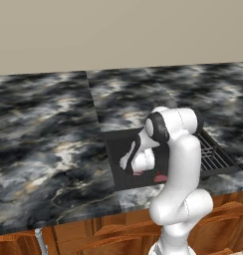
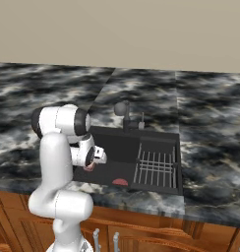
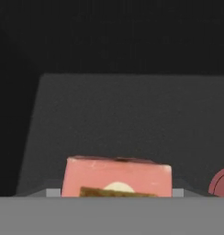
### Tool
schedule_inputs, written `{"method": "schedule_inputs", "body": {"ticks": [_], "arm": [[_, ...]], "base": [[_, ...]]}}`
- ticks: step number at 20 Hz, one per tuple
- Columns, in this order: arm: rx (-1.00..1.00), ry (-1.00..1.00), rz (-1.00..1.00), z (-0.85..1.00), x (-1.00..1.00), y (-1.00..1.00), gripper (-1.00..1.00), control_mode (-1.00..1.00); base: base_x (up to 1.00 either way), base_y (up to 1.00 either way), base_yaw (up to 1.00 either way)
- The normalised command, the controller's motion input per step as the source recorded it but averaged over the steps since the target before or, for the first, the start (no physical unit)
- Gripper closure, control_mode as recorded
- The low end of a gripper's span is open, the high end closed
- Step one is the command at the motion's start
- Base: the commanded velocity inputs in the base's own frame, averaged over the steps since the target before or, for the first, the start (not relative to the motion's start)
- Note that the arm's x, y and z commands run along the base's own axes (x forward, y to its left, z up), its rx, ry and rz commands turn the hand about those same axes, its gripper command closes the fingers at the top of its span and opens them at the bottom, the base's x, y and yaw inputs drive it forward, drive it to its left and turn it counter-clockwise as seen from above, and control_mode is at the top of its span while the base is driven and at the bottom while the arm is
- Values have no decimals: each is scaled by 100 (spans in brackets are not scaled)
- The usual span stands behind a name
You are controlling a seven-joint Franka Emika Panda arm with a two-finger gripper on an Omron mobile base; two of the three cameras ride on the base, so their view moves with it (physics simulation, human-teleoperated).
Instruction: Pick up the bar soap and sponge from the sink, and place them back in the cabinet, and close the cabinet door.
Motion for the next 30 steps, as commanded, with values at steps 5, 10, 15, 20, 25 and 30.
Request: {"method": "schedule_inputs", "body": {"ticks": [5,10,15,20,25,30], "arm": [[0,0,0,54,-6,0,100,-100],[0,0,0,63,-11,-1,100,-100],[0,0,0,69,-15,-7,100,-100],[0,-1,0,71,-26,-9,100,-100],[-2,-2,0,57,-28,-9,100,-100],[0,-3,0,69,-38,-19,100,-100]], "base": [[0,0,0],[0,0,0],[0,0,0],[0,0,0],[0,0,0],[0,0,0]]}}
